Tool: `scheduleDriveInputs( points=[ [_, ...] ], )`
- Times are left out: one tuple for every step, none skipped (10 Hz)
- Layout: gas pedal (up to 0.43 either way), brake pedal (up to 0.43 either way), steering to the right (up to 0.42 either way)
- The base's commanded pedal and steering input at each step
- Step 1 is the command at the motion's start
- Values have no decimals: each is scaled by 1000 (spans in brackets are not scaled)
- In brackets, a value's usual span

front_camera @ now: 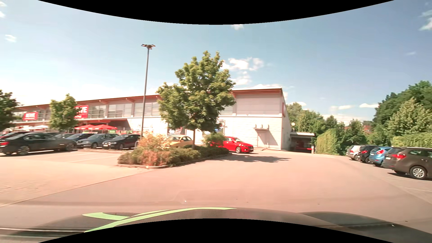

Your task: Follow the waypoints while adhering to traffic rules and regulations

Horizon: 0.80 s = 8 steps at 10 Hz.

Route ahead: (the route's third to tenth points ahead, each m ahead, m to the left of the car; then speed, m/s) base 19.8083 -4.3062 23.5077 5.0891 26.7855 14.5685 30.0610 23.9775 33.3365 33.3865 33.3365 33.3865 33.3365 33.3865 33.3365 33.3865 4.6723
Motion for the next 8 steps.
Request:
scheduleDriveInputs(
  points=[
    [110, 0, 515],
    [118, 0, 491],
    [118, 0, 462],
    [130, 0, 430],
    [130, 0, 398],
    [130, 0, 367],
    [118, 0, 329],
    [118, 0, 296]
  ],
)
